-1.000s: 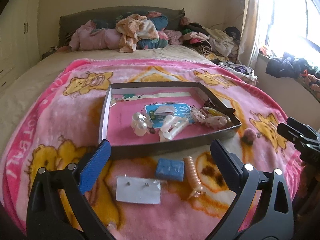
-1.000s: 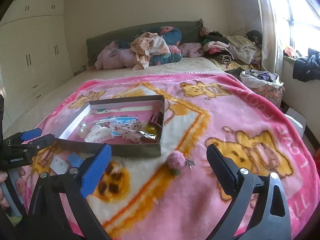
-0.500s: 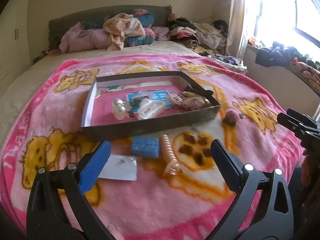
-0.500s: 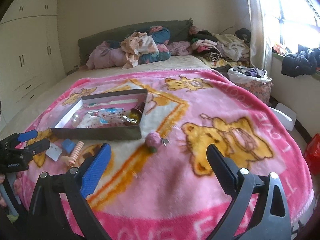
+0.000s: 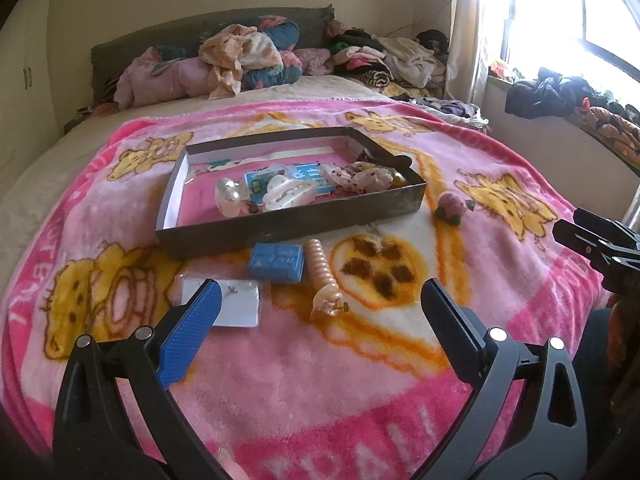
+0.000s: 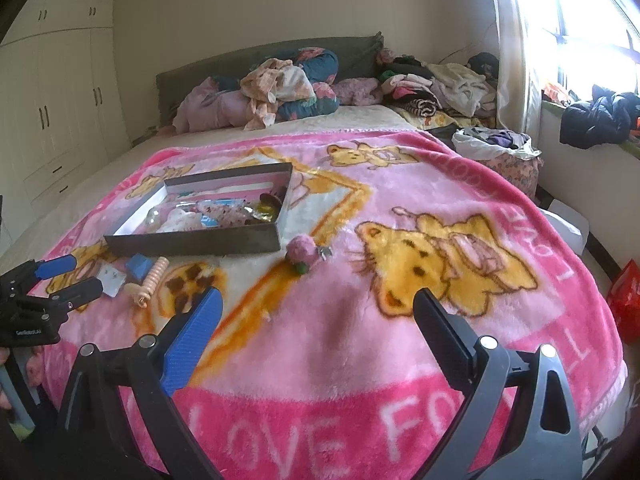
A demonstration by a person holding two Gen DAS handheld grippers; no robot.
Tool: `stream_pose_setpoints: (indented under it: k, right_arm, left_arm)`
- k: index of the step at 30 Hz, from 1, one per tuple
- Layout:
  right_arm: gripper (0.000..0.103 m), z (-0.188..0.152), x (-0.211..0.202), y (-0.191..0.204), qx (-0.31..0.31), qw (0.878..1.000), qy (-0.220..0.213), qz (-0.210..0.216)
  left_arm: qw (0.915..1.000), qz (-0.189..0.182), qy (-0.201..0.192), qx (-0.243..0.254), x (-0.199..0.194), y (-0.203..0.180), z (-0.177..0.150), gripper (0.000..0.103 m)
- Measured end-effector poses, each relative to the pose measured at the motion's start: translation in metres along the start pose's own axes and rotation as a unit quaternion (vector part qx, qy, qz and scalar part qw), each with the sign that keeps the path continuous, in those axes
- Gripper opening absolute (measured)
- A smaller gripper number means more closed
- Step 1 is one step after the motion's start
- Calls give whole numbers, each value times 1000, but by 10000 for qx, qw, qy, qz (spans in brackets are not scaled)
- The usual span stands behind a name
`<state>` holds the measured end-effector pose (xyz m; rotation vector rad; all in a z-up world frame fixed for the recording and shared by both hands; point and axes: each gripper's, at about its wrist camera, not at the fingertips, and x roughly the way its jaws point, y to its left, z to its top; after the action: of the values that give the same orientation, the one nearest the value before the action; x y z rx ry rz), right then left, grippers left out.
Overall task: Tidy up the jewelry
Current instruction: 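Withdraw both open tools from the box toward the earring card and spring hair tie, then grasp the bagged white earring card with the left tool while the right tool grasps the peach spring hair tie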
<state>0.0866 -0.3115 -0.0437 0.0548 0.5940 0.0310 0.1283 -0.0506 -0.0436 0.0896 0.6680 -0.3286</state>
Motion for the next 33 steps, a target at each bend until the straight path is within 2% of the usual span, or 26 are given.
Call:
stream_pose_setpoints:
  k: [10, 21, 33]
  right_arm:
    - [93, -7, 9, 21, -149, 9996, 99, 201]
    - [93, -5, 35, 66, -343, 9956, 338, 800]
    - [91, 6, 86, 111, -499, 9864, 768, 1365]
  left_arm:
    - [9997, 187, 137, -100, 5, 16, -13, 91]
    - [9962, 601, 478, -403, 28, 55, -26, 91]
    - [9946, 530, 652, -612, 58, 79, -26, 91]
